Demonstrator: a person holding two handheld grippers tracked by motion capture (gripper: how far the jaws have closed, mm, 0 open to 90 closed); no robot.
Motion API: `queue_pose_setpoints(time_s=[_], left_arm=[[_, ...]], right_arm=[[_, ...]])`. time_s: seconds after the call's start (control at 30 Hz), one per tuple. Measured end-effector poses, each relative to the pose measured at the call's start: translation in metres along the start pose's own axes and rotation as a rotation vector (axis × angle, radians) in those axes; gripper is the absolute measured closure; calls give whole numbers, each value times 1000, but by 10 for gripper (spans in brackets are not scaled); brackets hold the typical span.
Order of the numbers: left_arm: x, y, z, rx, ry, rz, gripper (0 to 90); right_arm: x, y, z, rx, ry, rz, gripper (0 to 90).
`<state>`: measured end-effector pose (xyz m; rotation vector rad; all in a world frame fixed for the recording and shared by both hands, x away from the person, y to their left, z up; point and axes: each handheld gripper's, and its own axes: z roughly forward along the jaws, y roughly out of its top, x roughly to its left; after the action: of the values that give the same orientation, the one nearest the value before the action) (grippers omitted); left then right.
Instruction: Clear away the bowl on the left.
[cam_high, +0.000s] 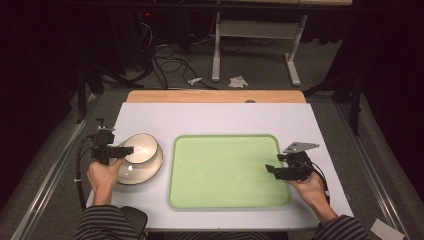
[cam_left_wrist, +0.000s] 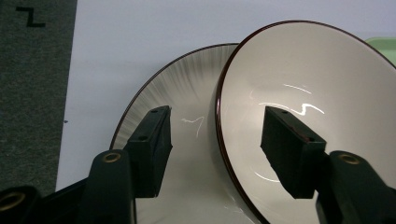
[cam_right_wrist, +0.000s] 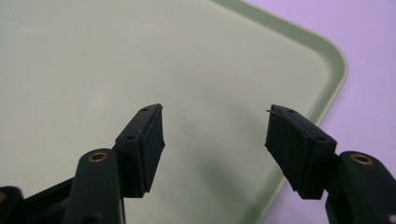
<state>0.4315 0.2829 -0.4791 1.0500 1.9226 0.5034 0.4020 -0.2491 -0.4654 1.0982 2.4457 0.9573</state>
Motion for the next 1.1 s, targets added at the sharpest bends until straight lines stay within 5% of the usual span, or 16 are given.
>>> queue_pose_setpoints(time_s=[1.1], left_arm=[[2,-3,23,64,37,-74,775]], right_arm=[[-1,2,3,8,15,9,390]])
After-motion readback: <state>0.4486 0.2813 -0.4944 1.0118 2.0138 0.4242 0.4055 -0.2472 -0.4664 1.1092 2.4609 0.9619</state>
